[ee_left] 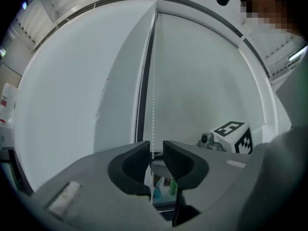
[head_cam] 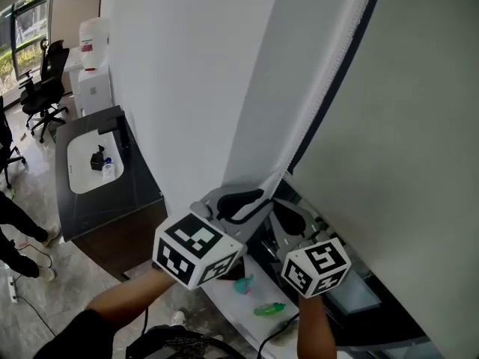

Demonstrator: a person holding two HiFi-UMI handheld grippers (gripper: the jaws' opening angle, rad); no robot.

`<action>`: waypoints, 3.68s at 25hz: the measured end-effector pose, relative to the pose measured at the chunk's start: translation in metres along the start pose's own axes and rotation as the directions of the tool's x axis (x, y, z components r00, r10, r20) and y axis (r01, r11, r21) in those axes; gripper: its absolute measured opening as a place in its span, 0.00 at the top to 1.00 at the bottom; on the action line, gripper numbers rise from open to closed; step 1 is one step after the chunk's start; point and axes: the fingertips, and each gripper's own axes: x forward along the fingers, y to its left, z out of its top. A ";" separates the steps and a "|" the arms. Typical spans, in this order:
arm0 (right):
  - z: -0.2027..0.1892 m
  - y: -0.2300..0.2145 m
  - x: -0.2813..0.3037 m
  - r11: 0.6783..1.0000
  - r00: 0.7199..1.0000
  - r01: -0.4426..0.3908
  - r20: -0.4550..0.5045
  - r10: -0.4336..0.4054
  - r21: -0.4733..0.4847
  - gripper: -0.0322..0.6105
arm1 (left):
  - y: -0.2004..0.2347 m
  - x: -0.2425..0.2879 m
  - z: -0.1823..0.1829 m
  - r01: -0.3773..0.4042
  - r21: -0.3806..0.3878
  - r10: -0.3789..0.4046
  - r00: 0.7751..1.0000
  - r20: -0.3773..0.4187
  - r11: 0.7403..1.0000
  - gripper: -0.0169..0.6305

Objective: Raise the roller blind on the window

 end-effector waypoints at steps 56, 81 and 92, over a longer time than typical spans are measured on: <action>0.132 -0.024 -0.014 0.996 0.979 -0.083 0.188 0.078 0.019 0.94 | -0.014 0.019 -0.176 0.206 -0.120 -0.238 0.874 -0.424 0.971 0.86; -0.093 0.008 -0.014 0.991 0.968 -0.103 -0.222 0.121 0.090 0.94 | -0.025 0.040 0.050 0.164 0.065 -0.167 0.985 0.047 0.984 0.94; -0.008 -0.011 -0.030 0.966 0.983 -0.177 -0.023 0.185 0.191 0.71 | -0.023 0.036 0.025 0.210 0.010 -0.210 0.978 -0.001 0.978 0.96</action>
